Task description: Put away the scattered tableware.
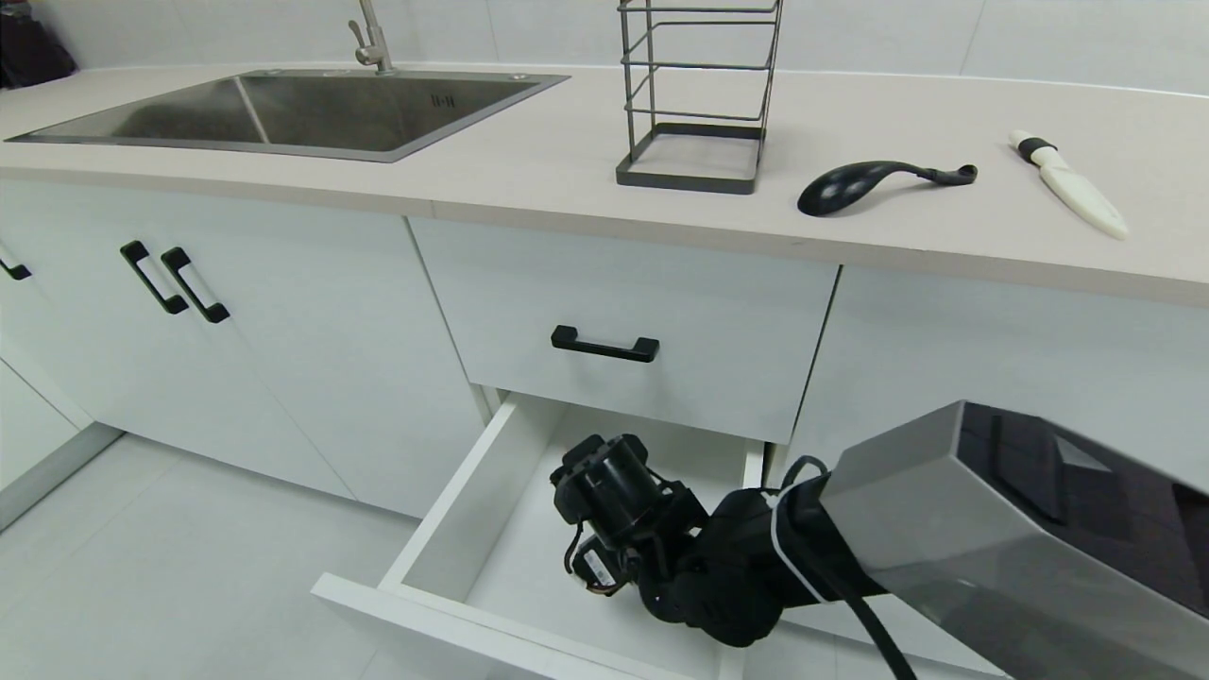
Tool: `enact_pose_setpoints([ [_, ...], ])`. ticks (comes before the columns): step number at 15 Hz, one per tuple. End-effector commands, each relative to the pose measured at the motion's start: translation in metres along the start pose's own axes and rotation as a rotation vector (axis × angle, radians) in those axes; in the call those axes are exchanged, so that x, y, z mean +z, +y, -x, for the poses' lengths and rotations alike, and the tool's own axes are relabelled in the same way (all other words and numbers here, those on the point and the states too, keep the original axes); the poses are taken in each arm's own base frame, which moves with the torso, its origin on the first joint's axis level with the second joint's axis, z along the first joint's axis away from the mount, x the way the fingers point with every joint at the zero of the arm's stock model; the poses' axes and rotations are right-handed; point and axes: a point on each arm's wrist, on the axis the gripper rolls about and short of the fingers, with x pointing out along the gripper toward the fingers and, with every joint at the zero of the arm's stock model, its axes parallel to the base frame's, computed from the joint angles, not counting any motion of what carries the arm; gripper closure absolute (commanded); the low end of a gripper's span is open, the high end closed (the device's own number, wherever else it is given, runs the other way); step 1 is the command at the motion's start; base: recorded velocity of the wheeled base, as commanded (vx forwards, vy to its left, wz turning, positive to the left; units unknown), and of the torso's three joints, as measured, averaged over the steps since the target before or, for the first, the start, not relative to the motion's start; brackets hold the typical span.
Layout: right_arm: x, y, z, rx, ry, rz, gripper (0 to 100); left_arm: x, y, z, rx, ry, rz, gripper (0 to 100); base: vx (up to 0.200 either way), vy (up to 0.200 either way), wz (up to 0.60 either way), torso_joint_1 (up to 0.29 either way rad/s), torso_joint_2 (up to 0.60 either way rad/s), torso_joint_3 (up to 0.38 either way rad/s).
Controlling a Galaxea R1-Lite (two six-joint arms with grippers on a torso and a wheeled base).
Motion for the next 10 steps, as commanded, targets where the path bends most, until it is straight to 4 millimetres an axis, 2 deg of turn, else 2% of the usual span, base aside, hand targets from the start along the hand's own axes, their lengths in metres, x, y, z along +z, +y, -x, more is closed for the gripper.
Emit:
enact_pose_setpoints([
  [1, 0.023, -0.002, 0.035, 0.030, -0.079, -0.022, 0, 0.000, 0.000, 0.000, 0.000, 0.000, 0.000, 0, 0.000, 0.000, 0.00, 0.000, 0.00, 0.000],
  [3, 0.036, -0.003, 0.055, 0.054, -0.128, -0.040, 0, 0.000, 0.000, 0.000, 0.000, 0.000, 0.000, 0, 0.000, 0.000, 0.00, 0.000, 0.00, 0.000],
  [4, 0.038, -0.003, 0.058, 0.060, -0.135, -0.044, 0, 0.000, 0.000, 0.000, 0.000, 0.000, 0.000, 0, 0.000, 0.000, 0.00, 0.000, 0.00, 0.000],
  [5, 0.045, 0.000, 0.077, 0.118, -0.172, -0.067, 0, 0.000, 0.000, 0.000, 0.000, 0.000, 0.000, 0, 0.000, 0.000, 0.00, 0.000, 0.00, 0.000],
  [7, 0.051, 0.001, 0.096, 0.172, -0.221, -0.080, 0, 0.000, 0.000, 0.000, 0.000, 0.000, 0.000, 0, 0.000, 0.000, 0.00, 0.000, 0.00, 0.000],
  [10, 0.042, -0.002, 0.120, 0.333, -0.289, -0.077, 0, 0.000, 0.000, 0.000, 0.000, 0.000, 0.000, 0, 0.000, 0.000, 0.00, 0.000, 0.00, 0.000],
])
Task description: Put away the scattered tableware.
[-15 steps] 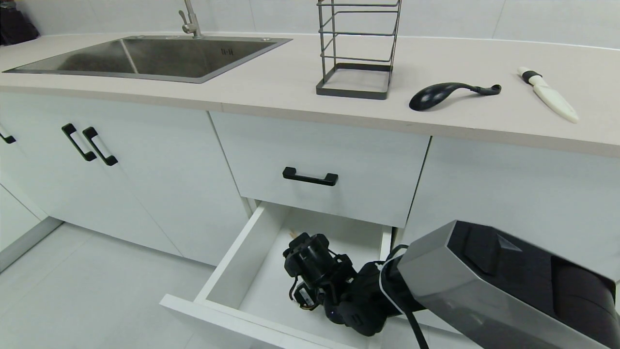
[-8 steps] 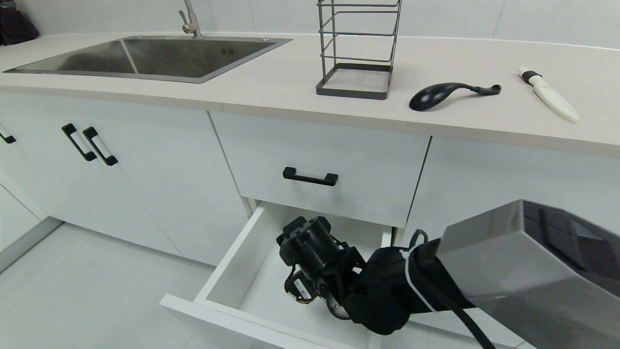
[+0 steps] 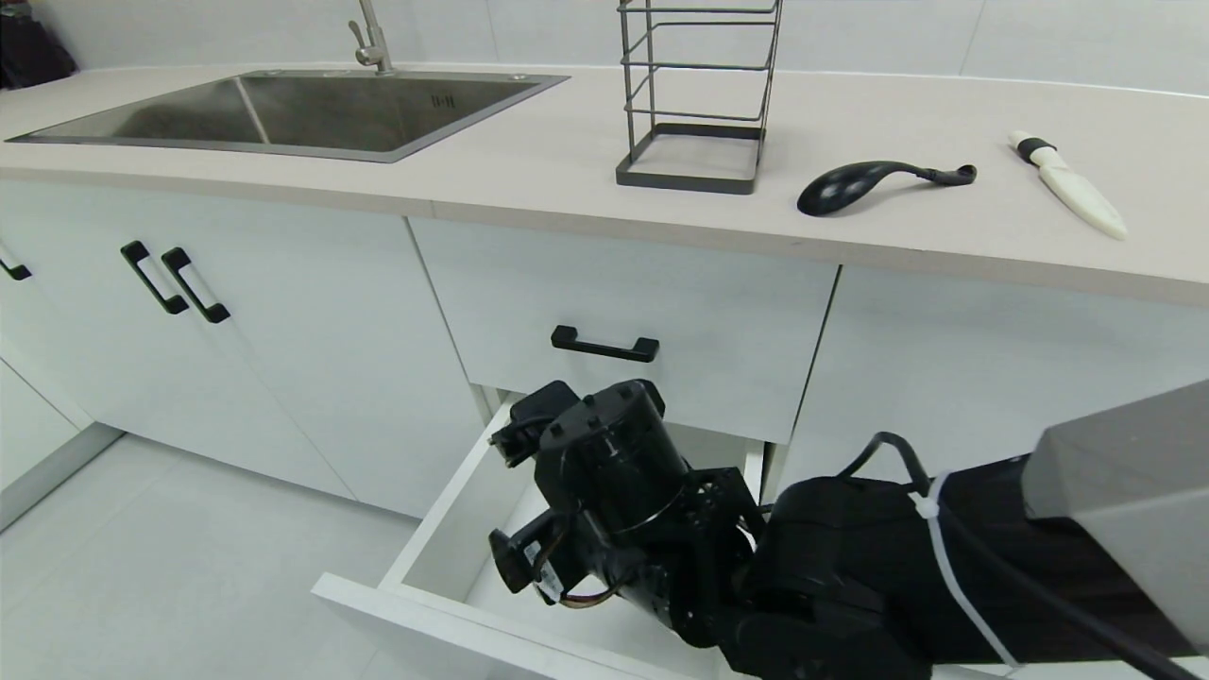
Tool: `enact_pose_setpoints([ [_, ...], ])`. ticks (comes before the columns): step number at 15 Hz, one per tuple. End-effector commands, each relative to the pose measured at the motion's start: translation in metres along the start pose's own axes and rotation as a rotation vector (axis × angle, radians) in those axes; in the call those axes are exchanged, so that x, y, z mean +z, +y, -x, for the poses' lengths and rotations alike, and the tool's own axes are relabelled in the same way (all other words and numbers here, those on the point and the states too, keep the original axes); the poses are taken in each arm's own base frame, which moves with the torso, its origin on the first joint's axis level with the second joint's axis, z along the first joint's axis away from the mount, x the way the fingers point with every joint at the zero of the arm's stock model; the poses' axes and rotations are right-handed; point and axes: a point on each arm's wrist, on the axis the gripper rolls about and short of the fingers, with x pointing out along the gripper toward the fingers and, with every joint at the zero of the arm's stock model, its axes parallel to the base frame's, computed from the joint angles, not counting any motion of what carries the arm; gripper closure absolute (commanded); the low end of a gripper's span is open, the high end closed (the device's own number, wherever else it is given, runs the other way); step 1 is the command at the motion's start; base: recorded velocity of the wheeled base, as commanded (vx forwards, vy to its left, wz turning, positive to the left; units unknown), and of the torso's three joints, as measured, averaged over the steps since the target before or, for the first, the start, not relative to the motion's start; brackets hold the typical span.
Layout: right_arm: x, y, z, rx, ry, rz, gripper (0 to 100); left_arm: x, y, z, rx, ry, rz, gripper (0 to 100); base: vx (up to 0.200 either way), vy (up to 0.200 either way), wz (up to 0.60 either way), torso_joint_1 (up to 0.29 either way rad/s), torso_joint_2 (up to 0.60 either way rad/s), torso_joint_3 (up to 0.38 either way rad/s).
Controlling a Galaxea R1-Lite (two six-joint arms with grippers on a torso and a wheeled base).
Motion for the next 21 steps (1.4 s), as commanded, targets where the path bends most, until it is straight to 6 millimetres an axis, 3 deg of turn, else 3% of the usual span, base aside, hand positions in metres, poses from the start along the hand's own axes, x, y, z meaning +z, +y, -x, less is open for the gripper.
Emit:
enact_pose_setpoints([
  [1, 0.001, 0.001, 0.031, 0.107, -0.048, 0.002, 0, 0.000, 0.000, 0.000, 0.000, 0.000, 0.000, 0, 0.000, 0.000, 0.00, 0.000, 0.00, 0.000],
  [4, -0.006, 0.004, 0.057, 0.305, -0.096, 0.107, 0, 0.000, 0.000, 0.000, 0.000, 0.000, 0.000, 0, 0.000, 0.000, 0.00, 0.000, 0.00, 0.000],
  [6, -0.017, -0.001, 0.058, 0.295, -0.095, 0.245, 0, 0.000, 0.000, 0.000, 0.000, 0.000, 0.000, 0, 0.000, 0.000, 0.00, 0.000, 0.00, 0.000],
  [11, -0.030, 0.004, 0.040, 0.302, -0.090, 0.273, 0, 0.000, 0.000, 0.000, 0.000, 0.000, 0.000, 0, 0.000, 0.000, 0.00, 0.000, 0.00, 0.000],
  [16, -0.021, 0.012, 0.016, 0.288, -0.113, 0.267, 0, 0.000, 0.000, 0.000, 0.000, 0.000, 0.000, 0, 0.000, 0.000, 0.00, 0.000, 0.00, 0.000],
  [21, -0.019, 0.014, 0.008, 0.284, -0.122, 0.265, 0, 0.000, 0.000, 0.000, 0.000, 0.000, 0.000, 0, 0.000, 0.000, 0.00, 0.000, 0.00, 0.000],
])
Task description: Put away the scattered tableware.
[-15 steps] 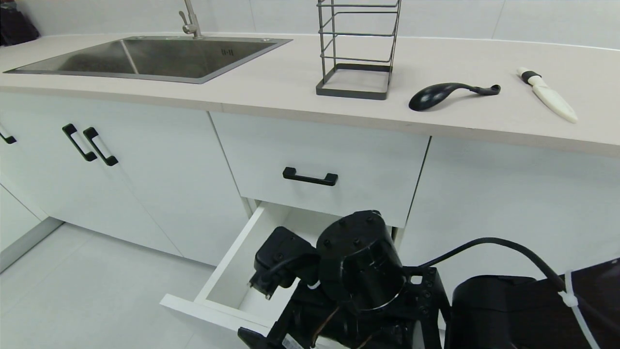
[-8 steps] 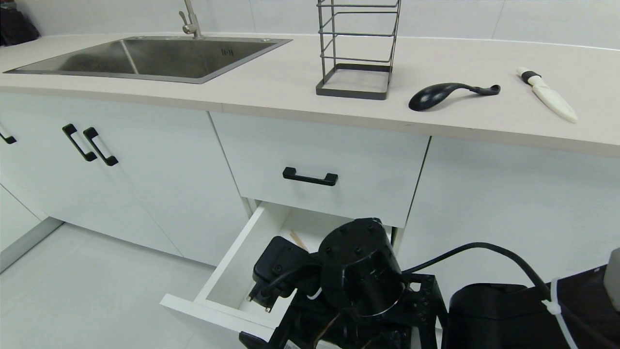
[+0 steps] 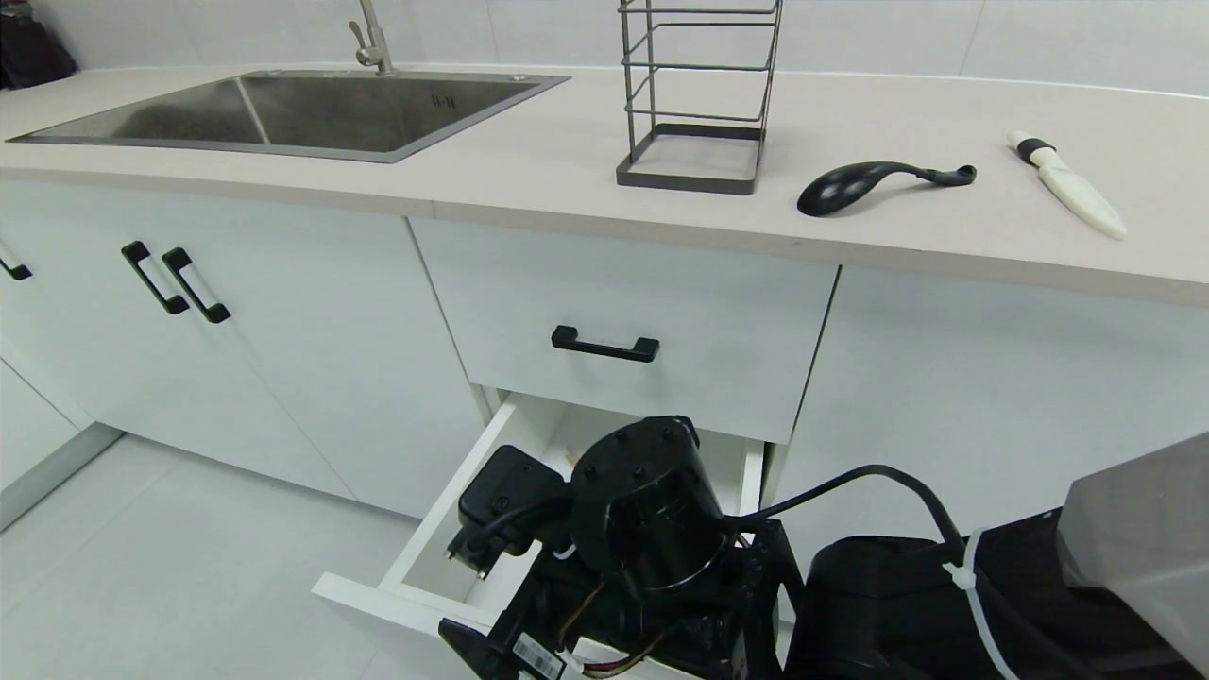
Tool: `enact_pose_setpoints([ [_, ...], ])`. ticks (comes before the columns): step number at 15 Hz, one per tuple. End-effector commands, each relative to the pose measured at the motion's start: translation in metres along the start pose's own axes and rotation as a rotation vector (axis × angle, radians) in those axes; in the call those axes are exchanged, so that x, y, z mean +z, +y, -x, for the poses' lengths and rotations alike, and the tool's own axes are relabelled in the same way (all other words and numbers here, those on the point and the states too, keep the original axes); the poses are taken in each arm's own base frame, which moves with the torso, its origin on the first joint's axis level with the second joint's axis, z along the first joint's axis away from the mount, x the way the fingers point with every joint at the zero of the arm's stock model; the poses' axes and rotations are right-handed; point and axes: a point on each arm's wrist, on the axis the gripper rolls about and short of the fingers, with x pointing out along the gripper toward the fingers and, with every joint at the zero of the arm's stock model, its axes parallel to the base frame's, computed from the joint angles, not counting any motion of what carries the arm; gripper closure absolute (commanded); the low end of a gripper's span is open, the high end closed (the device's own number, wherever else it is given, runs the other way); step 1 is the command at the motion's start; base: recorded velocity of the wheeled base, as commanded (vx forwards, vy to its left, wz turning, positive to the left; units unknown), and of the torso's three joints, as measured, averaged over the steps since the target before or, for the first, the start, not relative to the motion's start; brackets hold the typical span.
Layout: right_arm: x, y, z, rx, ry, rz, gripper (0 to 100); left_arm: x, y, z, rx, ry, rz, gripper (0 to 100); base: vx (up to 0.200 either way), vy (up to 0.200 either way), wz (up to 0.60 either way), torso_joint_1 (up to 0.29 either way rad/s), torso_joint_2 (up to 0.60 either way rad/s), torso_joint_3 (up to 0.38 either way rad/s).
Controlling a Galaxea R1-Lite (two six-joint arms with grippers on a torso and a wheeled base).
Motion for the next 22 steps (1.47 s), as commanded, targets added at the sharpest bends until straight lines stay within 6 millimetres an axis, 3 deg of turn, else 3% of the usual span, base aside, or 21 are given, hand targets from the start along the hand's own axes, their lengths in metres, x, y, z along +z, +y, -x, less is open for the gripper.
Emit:
enact_pose_setpoints([
  [1, -0.004, 0.001, -0.006, 0.003, 0.012, 0.001, 0, 0.000, 0.000, 0.000, 0.000, 0.000, 0.001, 0, 0.000, 0.000, 0.00, 0.000, 0.00, 0.000],
  [6, -0.004, 0.002, -0.006, 0.001, 0.010, -0.002, 0, 0.000, 0.000, 0.000, 0.000, 0.000, 0.001, 0, 0.000, 0.000, 0.00, 0.010, -0.01, -0.005],
  [11, 0.000, 0.001, -0.010, -0.010, -0.002, -0.002, 0, 0.000, 0.000, 0.000, 0.000, 0.000, 0.001, 0, 0.000, 0.000, 0.00, 0.207, -0.11, -0.097],
  [22, 0.003, 0.001, -0.018, -0.010, -0.013, -0.007, 0, 0.000, 0.000, 0.000, 0.000, 0.000, 0.001, 0, 0.000, 0.000, 0.00, 0.184, -0.54, -0.220],
])
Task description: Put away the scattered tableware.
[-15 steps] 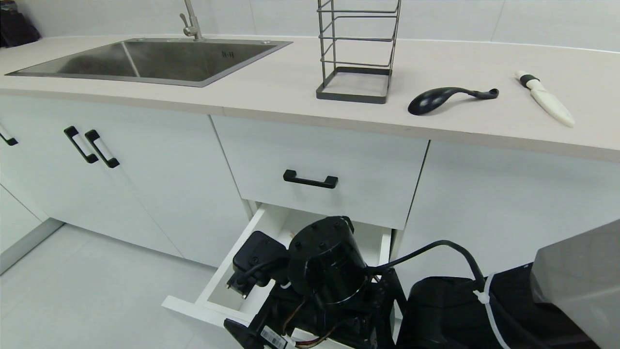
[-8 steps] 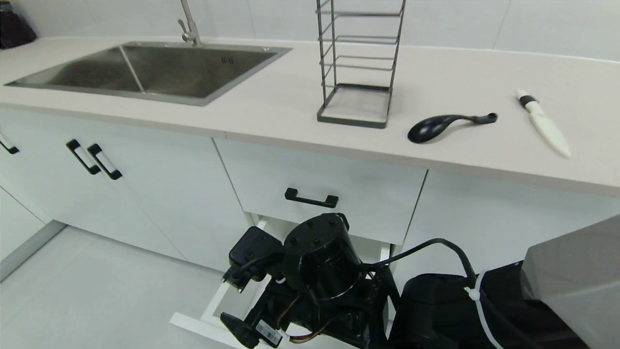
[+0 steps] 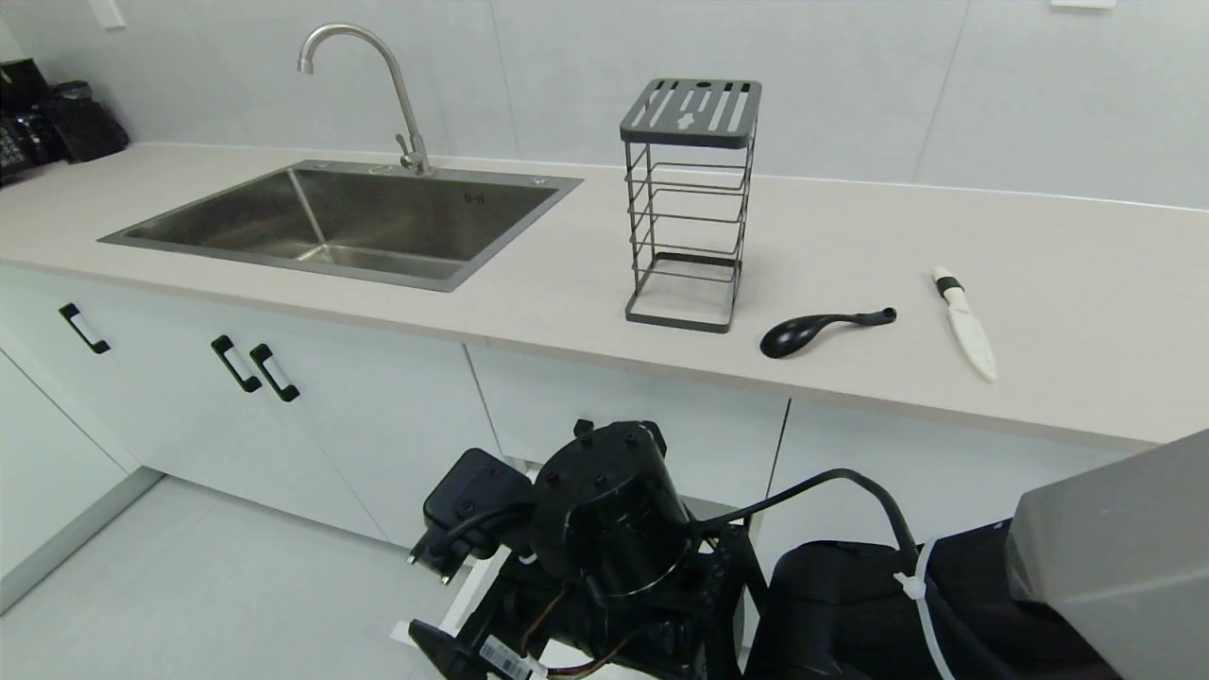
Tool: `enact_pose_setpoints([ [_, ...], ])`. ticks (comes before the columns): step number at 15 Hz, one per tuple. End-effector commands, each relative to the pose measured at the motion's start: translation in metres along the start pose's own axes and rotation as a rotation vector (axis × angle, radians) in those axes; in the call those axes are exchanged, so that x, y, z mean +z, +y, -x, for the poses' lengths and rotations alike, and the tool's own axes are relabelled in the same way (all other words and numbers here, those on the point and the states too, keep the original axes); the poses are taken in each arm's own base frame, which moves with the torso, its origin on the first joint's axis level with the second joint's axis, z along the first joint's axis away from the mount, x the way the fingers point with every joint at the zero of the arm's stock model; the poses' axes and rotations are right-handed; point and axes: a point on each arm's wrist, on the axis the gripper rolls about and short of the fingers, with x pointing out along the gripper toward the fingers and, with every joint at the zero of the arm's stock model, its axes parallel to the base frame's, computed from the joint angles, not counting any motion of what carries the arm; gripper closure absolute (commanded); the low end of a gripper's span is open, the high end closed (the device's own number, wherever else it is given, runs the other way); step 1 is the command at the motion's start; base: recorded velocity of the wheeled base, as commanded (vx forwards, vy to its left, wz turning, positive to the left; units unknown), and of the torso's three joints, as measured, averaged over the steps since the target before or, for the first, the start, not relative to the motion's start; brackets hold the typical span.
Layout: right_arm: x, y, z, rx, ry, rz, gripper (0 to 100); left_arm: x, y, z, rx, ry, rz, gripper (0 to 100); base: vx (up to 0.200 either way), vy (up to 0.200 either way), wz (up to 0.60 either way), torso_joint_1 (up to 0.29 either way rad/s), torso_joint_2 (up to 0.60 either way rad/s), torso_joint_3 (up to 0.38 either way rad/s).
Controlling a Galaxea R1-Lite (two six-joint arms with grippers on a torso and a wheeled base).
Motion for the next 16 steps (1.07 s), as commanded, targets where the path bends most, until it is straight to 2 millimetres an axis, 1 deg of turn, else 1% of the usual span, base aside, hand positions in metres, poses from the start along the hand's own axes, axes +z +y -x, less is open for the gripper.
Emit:
enact_pose_setpoints([
  [1, 0.001, -0.001, -0.003, -0.001, 0.006, 0.000, 0, 0.000, 0.000, 0.000, 0.001, -0.001, 0.000, 0, 0.000, 0.000, 0.00, 0.276, -0.51, -0.222],
  [4, 0.002, 0.000, -0.014, 0.028, 0.001, -0.002, 0, 0.000, 0.000, 0.000, 0.001, -0.001, 0.000, 0, 0.000, 0.000, 0.00, 0.391, -0.49, -0.235],
  [5, 0.002, 0.001, -0.018, 0.069, 0.006, -0.002, 0, 0.000, 0.000, 0.000, 0.001, -0.001, 0.000, 0, 0.000, 0.000, 0.00, 0.295, -0.51, -0.242],
  [7, 0.009, 0.001, -0.022, 0.135, 0.059, -0.002, 0, 0.000, 0.000, 0.000, 0.001, -0.001, 0.000, 0, 0.000, 0.000, 0.00, 0.281, -0.52, -0.244],
  [9, 0.019, -0.002, -0.023, 0.159, 0.134, -0.001, 0, 0.000, 0.000, 0.000, 0.001, -0.001, 0.000, 0, 0.000, 0.000, 0.00, 0.281, -0.51, -0.247],
  [11, 0.029, -0.007, -0.026, 0.179, 0.218, -0.004, 0, 0.000, 0.000, 0.000, 0.001, -0.001, 0.000, 0, 0.000, 0.000, 0.00, 0.129, -0.24, -0.117],
  [13, 0.031, -0.010, -0.026, 0.193, 0.289, 0.000, 0, 0.000, 0.000, 0.000, 0.001, -0.001, 0.000, 0, 0.000, 0.000, 0.00, 0.044, -0.08, -0.041],
  [15, 0.030, -0.014, -0.017, 0.186, 0.304, -0.008, 0, 0.000, 0.000, 0.000, 0.001, -0.001, 0.000, 0, 0.000, 0.000, 0.00, 0.000, 0.00, 0.000],
  [16, 0.025, -0.013, -0.007, 0.194, 0.335, -0.009, 0, 0.000, 0.000, 0.000, 0.001, -0.001, 0.000, 0, 0.000, 0.000, 0.00, 0.000, 0.00, 0.000],
])
